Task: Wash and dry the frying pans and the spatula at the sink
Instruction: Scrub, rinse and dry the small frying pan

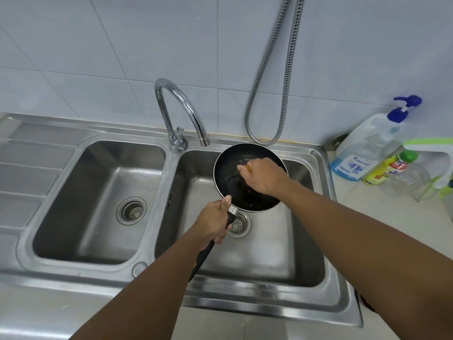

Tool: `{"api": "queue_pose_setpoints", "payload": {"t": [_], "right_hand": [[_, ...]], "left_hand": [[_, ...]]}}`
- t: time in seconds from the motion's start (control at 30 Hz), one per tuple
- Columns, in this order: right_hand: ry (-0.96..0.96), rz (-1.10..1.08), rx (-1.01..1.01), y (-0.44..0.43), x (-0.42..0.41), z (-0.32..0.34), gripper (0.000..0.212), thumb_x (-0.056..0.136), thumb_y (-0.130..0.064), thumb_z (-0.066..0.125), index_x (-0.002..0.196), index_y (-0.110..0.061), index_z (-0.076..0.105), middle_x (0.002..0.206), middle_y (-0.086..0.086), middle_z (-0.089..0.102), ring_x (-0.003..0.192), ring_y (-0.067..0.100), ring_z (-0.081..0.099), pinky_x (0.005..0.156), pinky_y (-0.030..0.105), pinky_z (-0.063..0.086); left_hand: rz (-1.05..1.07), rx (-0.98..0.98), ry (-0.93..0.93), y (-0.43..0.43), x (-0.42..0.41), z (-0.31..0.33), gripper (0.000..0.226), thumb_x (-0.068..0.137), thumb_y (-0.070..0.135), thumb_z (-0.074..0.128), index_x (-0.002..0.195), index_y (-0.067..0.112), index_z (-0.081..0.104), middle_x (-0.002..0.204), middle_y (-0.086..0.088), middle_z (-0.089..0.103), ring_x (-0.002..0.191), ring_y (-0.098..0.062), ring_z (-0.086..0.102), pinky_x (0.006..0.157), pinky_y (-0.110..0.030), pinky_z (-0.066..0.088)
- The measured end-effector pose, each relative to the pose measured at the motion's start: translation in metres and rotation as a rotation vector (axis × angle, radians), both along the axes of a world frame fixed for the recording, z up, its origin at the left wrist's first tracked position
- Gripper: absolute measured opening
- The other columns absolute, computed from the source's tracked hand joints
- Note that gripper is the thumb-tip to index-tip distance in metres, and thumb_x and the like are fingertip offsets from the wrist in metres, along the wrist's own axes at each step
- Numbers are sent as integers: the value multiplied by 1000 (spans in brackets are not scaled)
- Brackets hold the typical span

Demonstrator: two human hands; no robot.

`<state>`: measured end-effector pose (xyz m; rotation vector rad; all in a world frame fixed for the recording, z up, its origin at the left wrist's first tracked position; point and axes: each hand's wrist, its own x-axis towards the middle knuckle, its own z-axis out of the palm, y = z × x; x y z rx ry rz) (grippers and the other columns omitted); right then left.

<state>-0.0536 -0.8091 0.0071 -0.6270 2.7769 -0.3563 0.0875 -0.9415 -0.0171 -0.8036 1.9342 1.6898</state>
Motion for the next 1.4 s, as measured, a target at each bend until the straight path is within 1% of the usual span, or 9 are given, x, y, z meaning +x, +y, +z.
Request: {"api": "queue_pose_setpoints", "payload": {"t": [0.33, 0.5, 0.6, 0.77, 0.93, 1.07, 1.2, 1.3, 1.4], "right_hand": [[-63, -155, -145, 6, 7, -12, 41, 99, -39, 31, 68, -19, 50, 91, 17, 67, 82, 36, 59, 72, 35, 41], [4, -138, -266, 47, 18, -15, 39, 102, -57, 38, 125, -28, 50, 118, 2, 52, 97, 20, 51, 81, 40, 45], [234, -273, -362, 93, 20, -22, 39, 97, -46, 53, 133, -32, 45, 124, 5, 44, 103, 21, 50, 83, 39, 49], [193, -610, -28, 180, 15, -58, 53, 93, -30, 60, 141, -19, 43, 143, 24, 38, 122, 43, 48, 101, 52, 44], [35, -495, 217, 234, 10, -89, 64, 106, -29, 44, 157, -5, 15, 163, 30, 10, 150, 49, 14, 121, 58, 20], [162, -467, 315, 213, 2, -65, 58, 107, -41, 33, 157, -13, 23, 160, 25, 24, 144, 51, 27, 113, 63, 27], [319, -144, -186, 143, 5, -43, 35, 95, -12, 46, 125, -4, 61, 119, 19, 60, 113, 38, 56, 101, 46, 44], [254, 42, -375, 68, -2, -19, 38, 90, 2, 52, 124, -8, 66, 119, 11, 67, 114, 27, 59, 105, 27, 38], [135, 162, -443, -6, -12, 6, 42, 94, 4, 46, 130, -9, 63, 128, 8, 66, 120, 20, 59, 108, 30, 43]], "left_hand": [[84, 6, -1, 33, 8, -8, 54, 108, 56, 32, 120, 10, 58, 72, -13, 54, 34, -9, 38, 36, -19, 28], [126, -2, -3, 41, 16, -10, 50, 108, 54, 31, 116, 12, 59, 74, -14, 54, 36, -10, 38, 36, -19, 29], [154, -21, 1, 43, 19, -17, 52, 108, 55, 31, 106, 11, 59, 70, -12, 55, 36, -12, 37, 36, -20, 30], [211, -30, -2, 45, 27, -21, 51, 108, 54, 32, 93, 11, 56, 67, -12, 56, 37, -14, 38, 37, -20, 30], [210, 8, 3, 40, 28, -22, 53, 108, 54, 31, 93, 9, 54, 67, -12, 55, 37, -14, 37, 38, -20, 30], [216, 44, 1, 30, 29, -22, 53, 108, 54, 31, 90, 10, 54, 67, -11, 55, 36, -12, 36, 38, -20, 29], [212, 78, 5, 19, 28, -22, 54, 107, 56, 32, 90, 10, 54, 66, -11, 55, 37, -13, 36, 38, -21, 29], [212, 96, 2, 8, 28, -20, 55, 107, 57, 32, 92, 10, 55, 68, -11, 56, 37, -12, 36, 38, -21, 29], [213, 114, -11, -6, 32, -20, 55, 106, 59, 31, 98, 10, 57, 70, -12, 56, 37, -12, 35, 39, -21, 29]]}}
